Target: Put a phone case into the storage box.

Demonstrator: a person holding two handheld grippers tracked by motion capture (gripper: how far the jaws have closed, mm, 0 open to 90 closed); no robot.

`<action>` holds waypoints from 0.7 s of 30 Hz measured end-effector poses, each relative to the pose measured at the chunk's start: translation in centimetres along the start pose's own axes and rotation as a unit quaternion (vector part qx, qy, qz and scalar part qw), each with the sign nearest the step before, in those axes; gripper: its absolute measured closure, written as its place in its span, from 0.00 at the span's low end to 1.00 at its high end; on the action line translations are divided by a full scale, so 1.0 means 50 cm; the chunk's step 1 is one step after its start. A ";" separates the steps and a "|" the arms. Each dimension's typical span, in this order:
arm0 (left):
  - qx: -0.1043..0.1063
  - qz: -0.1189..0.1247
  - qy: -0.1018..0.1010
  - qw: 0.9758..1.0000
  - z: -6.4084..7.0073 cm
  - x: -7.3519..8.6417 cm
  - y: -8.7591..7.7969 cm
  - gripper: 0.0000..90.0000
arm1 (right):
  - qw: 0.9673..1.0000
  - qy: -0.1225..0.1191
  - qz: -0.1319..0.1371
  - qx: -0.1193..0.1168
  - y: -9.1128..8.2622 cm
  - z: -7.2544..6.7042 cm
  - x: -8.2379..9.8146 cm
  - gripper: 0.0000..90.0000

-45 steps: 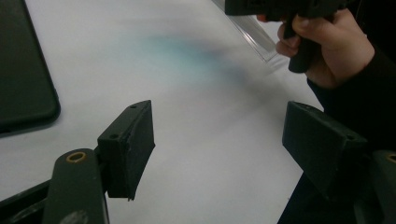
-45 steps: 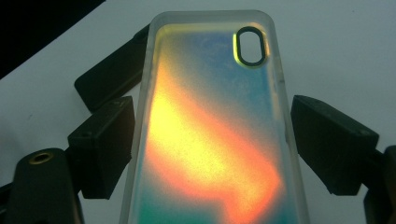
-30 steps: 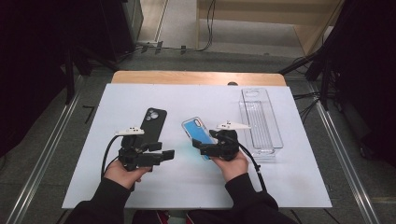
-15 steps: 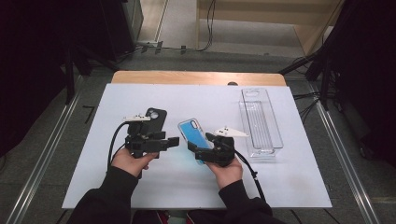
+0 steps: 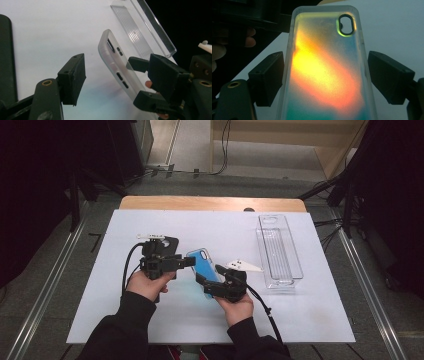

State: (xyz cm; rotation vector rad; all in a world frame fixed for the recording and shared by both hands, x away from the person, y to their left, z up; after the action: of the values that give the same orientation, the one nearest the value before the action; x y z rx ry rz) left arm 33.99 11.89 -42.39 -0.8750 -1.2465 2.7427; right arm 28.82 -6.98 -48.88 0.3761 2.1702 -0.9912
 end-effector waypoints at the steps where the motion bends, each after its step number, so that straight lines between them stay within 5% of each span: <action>1: -0.005 -0.001 -0.001 1.000 0.000 -0.002 0.002 0.36 | 1.000 0.003 0.002 -0.003 0.000 -0.001 0.000 0.17; 10: -0.011 -0.011 -0.021 1.000 -0.003 -0.017 0.020 0.43 | 0.999 0.028 0.019 -0.020 0.001 -0.012 0.002 0.17; 14: -0.022 -0.001 -0.024 0.999 -0.005 -0.020 0.023 0.58 | 0.999 0.033 0.032 -0.026 0.008 -0.020 0.008 0.17; 21: 0.001 -0.003 -0.046 0.999 -0.014 -0.021 0.029 0.81 | 0.997 0.031 0.051 -0.038 0.021 -0.039 0.012 0.17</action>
State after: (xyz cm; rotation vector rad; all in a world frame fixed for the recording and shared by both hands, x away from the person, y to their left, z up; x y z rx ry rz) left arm 35.52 11.17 -43.26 -0.7511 -1.2580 2.8080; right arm 27.98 -4.86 -49.01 0.4839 2.2135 -0.8491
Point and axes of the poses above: each handheld gripper's, and its own axes: y roughly forward along the jaws, x roughly out of its underside, z roughly to its right, the point moved 3 cm from there along y, roughly forward along the jaws, and after that the axes turned 11 degrees about -z, right-handed, at the moved point
